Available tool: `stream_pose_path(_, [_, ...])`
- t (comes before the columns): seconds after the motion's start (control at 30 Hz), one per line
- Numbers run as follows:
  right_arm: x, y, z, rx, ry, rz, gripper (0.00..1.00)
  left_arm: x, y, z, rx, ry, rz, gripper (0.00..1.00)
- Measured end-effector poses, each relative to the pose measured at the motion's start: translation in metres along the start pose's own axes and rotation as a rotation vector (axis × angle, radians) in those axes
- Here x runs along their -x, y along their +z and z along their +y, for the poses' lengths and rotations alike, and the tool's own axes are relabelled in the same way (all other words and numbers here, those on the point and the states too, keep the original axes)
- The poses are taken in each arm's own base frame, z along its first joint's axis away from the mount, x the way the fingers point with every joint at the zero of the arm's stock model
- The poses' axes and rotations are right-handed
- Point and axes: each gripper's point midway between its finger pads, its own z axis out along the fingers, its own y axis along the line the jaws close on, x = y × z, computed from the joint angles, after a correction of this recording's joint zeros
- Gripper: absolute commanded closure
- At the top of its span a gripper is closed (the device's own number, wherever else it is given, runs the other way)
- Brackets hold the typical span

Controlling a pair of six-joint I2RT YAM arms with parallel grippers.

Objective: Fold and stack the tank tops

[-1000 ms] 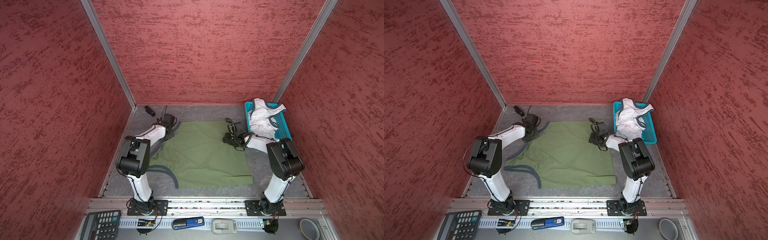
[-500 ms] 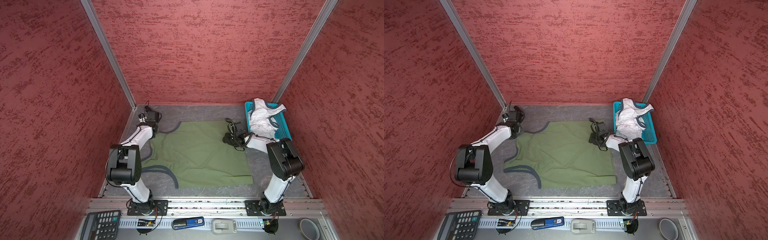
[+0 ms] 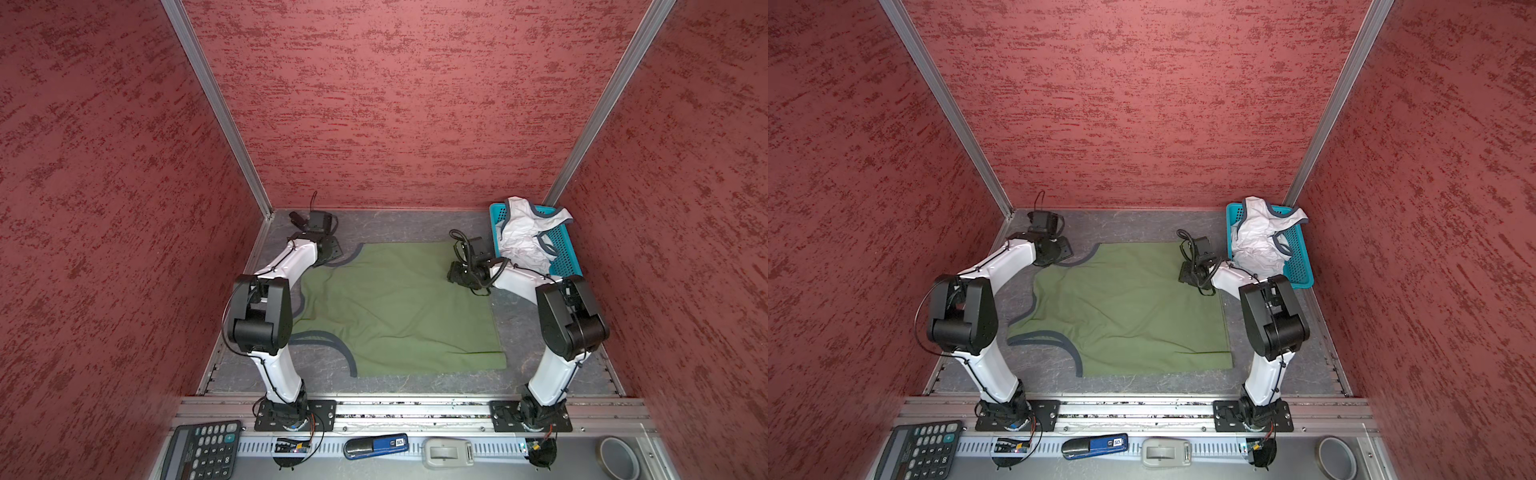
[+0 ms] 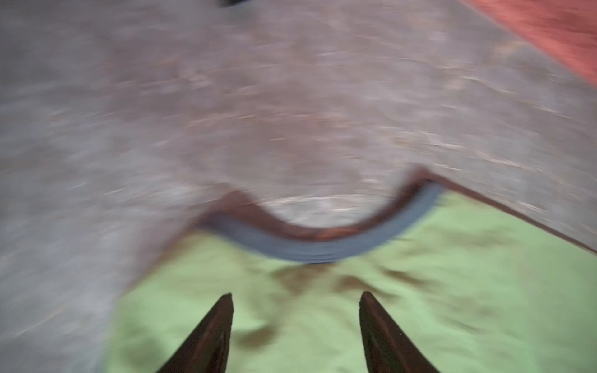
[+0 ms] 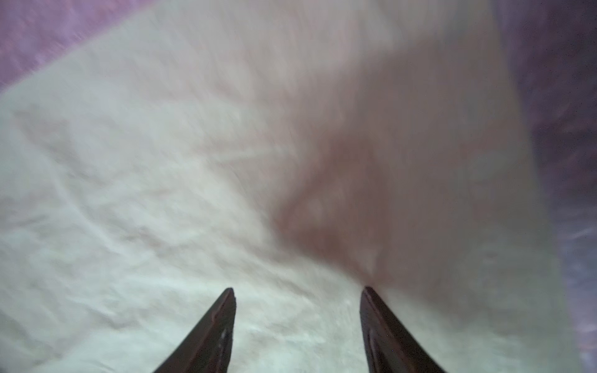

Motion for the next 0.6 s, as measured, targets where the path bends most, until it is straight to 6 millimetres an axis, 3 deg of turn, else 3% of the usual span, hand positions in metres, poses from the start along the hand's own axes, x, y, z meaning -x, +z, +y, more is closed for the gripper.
stream_pose_path(0.13, [0.066,-0.011,0.013,0.009,-0.004,-0.122,0.37,0.007,0.023,-0.063,-0.106,0.069,0.017,0.33])
stream_pose_path(0.23, [0.101,-0.011,0.012,-0.006,-0.005,-0.178,0.37,0.005,0.047,-0.094,-0.144,0.1,0.039,0.31])
stream_pose_path(0.37, [0.126,0.0,0.0,-0.041,-0.003,-0.198,0.37,0.006,0.078,-0.105,-0.134,0.121,0.069,0.3])
stream_pose_path(0.6, [0.14,0.022,-0.02,-0.086,-0.004,-0.173,0.37,0.007,0.107,-0.098,-0.055,0.135,0.094,0.3])
